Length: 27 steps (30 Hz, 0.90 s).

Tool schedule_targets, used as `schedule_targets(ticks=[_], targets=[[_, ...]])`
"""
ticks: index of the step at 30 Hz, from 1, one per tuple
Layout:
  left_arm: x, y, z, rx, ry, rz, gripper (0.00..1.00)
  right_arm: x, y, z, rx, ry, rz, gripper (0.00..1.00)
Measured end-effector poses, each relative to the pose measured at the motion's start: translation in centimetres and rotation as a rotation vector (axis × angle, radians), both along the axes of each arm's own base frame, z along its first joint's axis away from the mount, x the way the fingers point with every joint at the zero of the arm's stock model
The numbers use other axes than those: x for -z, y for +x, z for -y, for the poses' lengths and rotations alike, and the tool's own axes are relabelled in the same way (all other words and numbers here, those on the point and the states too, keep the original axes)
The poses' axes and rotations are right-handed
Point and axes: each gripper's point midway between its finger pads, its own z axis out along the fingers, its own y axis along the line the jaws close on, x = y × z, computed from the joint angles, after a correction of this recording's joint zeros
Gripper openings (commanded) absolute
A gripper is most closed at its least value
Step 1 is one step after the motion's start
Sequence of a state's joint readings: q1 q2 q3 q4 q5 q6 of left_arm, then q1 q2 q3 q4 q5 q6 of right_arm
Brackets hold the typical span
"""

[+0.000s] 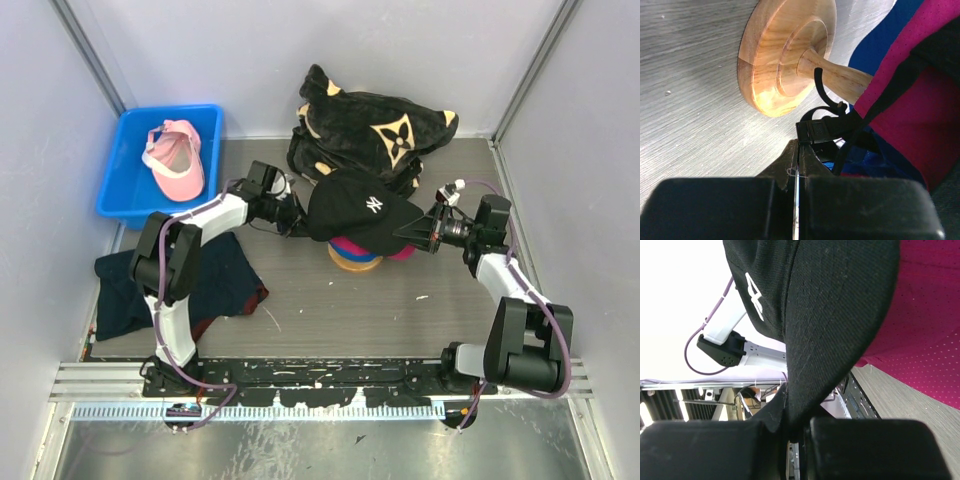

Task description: Stack the hats

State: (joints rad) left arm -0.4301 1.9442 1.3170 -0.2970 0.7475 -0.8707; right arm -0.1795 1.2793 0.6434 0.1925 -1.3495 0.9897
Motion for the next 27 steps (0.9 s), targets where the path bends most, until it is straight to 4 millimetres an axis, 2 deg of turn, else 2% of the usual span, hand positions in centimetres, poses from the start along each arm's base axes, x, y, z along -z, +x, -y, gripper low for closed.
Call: schedule_targets(ticks=[8,12,15,18,24,27], targets=[[-0.3,2.2,-2.7,-0.064,-0.018,-0.002,0.02,0.6,0.8,0.2,-0.014,0.014,0.008,0.01],[0.0,3.3,-3.9,-0.097,-0.016,-0.005,0.02,2.1,1.8,0.8,0.025,0.017,-0.067,0.01],[0.3,3.7,-3.9,-0.096,-0.019,-0.009,0.03,3.0,2.4,1.1,0.03,0.026,-0.121,0.01],[0.3,3.8,-3.7,-0.091,-0.022,-0.012,0.03,3.0,2.9,0.9,0.014,0.028,-0.126,0.01],[0.8,4.1,-3.8,-0.094,-0.014,-0.018,0.03,2.9,4.0,-1.5,-0.056,-0.024,-0.116,0.01],[1.2,4.1,-4.0,-0.099,-0.007,-0.027,0.03,3.2,4.7,-1.8,-0.076,-0.07,-0.096,0.01]])
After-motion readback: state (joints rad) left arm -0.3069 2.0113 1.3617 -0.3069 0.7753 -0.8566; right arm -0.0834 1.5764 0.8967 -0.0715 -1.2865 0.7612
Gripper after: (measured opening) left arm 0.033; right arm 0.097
